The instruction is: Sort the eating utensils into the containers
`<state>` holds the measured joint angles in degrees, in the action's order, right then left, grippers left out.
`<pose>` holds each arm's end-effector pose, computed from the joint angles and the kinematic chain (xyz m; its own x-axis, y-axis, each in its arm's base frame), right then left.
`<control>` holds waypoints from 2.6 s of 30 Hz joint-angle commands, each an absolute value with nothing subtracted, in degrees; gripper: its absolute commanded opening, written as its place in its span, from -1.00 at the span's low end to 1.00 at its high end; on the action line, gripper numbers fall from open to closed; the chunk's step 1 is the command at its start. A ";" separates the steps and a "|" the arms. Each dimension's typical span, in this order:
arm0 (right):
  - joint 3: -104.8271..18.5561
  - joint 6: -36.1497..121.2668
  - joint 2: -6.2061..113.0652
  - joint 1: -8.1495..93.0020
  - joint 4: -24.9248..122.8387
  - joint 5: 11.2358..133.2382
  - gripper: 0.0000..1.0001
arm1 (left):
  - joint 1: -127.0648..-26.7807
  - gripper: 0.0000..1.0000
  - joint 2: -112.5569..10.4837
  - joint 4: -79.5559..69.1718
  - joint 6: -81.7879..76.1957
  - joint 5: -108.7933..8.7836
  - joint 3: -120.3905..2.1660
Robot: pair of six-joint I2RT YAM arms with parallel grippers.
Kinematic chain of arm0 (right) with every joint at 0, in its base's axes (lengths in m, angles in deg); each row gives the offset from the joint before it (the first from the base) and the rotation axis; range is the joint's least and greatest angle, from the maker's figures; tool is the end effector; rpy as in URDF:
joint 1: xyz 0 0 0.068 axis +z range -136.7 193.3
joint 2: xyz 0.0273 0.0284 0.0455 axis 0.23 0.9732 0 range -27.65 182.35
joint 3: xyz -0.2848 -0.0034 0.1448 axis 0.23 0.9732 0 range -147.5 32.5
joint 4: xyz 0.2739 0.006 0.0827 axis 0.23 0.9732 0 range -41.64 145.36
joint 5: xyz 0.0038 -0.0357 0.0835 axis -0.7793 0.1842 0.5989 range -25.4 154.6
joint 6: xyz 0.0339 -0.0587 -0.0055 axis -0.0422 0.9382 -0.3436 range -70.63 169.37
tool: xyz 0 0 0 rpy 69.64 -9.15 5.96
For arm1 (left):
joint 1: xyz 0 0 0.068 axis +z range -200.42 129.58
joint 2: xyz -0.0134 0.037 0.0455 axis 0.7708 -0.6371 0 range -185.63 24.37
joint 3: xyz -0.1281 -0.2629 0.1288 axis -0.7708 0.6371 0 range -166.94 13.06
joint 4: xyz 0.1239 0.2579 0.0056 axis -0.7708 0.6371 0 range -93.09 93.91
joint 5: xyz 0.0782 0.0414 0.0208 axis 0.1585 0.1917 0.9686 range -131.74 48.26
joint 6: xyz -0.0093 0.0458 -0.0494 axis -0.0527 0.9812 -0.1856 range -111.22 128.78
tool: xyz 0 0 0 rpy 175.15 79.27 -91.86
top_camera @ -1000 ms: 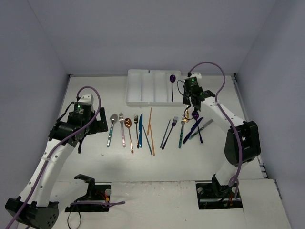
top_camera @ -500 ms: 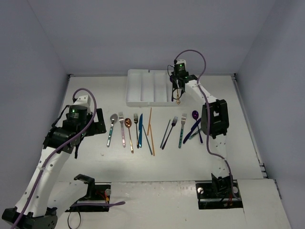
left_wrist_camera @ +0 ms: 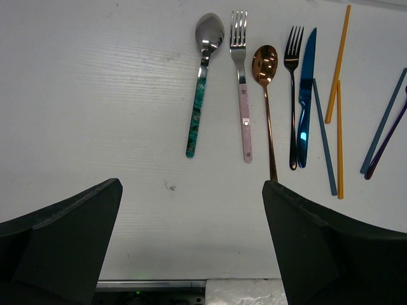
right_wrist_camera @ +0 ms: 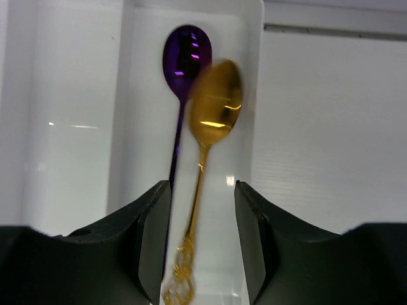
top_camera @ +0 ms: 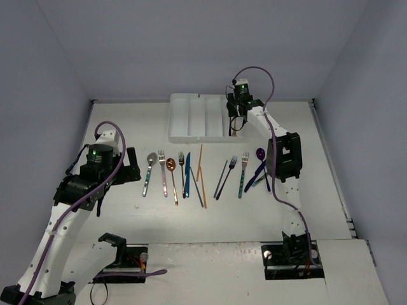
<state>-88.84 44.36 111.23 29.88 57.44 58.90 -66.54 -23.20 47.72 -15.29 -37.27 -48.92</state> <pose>0.6211 0.1794 0.2366 -0.4452 -0.0419 -0.8944 -0.1606 0.9864 0.0337 0.1554 -0.0404 0.3932 -0.6088 -0.2474 -0.7538 -0.0349 0.9576 -0.2861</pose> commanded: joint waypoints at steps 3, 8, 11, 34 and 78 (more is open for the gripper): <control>-72.38 43.53 90.57 26.98 55.66 55.96 -0.25 | -66.86 0.84 -25.21 46.39 -14.39 -37.61 -51.51; -52.35 39.40 75.68 25.32 55.70 55.54 -0.37 | -66.86 0.83 -26.02 46.22 -13.88 -37.69 -52.49; -41.73 38.35 69.10 24.94 55.74 56.00 -0.40 | -66.86 0.83 -26.82 46.25 -12.86 -37.89 -53.09; -18.39 31.59 60.70 24.10 55.74 59.35 -0.54 | -66.95 0.83 -28.01 46.22 -11.70 -40.15 -52.88; -31.71 34.52 55.91 27.38 54.80 54.89 -1.00 | -66.95 0.84 -28.45 46.22 -11.50 -39.99 -52.49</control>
